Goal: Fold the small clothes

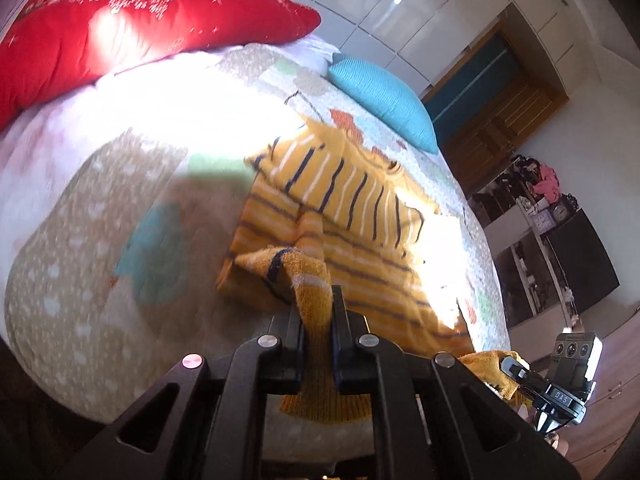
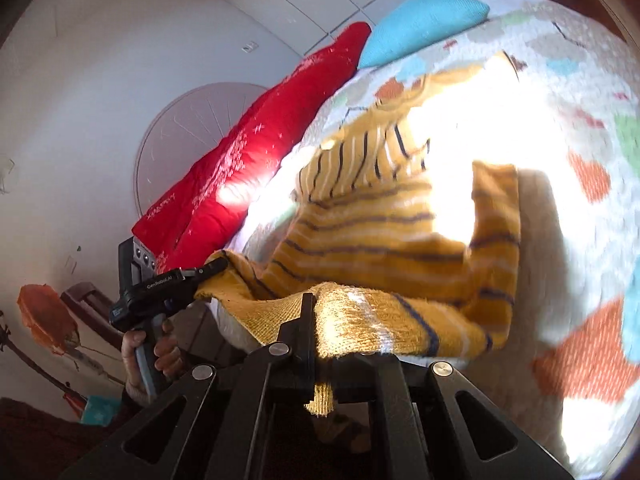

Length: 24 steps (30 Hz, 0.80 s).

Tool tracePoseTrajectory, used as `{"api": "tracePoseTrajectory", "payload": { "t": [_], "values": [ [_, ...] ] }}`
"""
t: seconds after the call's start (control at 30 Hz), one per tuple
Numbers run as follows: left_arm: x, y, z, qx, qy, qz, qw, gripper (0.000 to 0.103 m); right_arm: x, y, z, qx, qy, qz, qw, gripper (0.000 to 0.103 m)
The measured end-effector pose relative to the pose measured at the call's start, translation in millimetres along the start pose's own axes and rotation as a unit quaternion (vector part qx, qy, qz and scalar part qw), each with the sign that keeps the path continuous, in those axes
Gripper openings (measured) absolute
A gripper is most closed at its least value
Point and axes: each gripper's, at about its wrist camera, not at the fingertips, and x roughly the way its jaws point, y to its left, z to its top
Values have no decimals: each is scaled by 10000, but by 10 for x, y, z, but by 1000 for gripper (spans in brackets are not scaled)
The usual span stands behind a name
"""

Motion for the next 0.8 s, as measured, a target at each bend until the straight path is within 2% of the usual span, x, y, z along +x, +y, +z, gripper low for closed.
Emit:
{"api": "tracePoseTrajectory", "payload": {
  "t": [0.07, 0.17, 0.33, 0.47, 0.63, 0.73, 0.8],
  "values": [
    [169, -113, 325, 48, -125, -2, 9999, 9, 142, 22, 353, -104, -168, -141, 9997, 6],
    [557, -215, 783, -47, -58, 50, 10000, 9, 406, -72, 868, -74, -305, -340, 9989, 6],
    [1259, -321, 1311, -87, 158, 479, 9987, 9, 858, -425, 1497, 264, -366, -819, 9956, 6],
    [1755, -244, 1527, -224, 495, 674, 9962, 9, 1131, -827, 1801, 762, -235, -884, 9929, 6],
    [2130, -148, 1650, -272, 695, 786, 9941, 11, 1327, -1258, 1968, 1309, -177, -654, 9891, 8],
    [2240, -109, 1764, -358, 651, 604, 9954, 15, 1410, -1421, 2047, 1507, -186, -682, 9860, 8],
    [2294, -71, 1832, -541, 663, 419, 9955, 23, 1470, -1513, 2098, 1624, -188, -725, 9839, 10]
  ]
}}
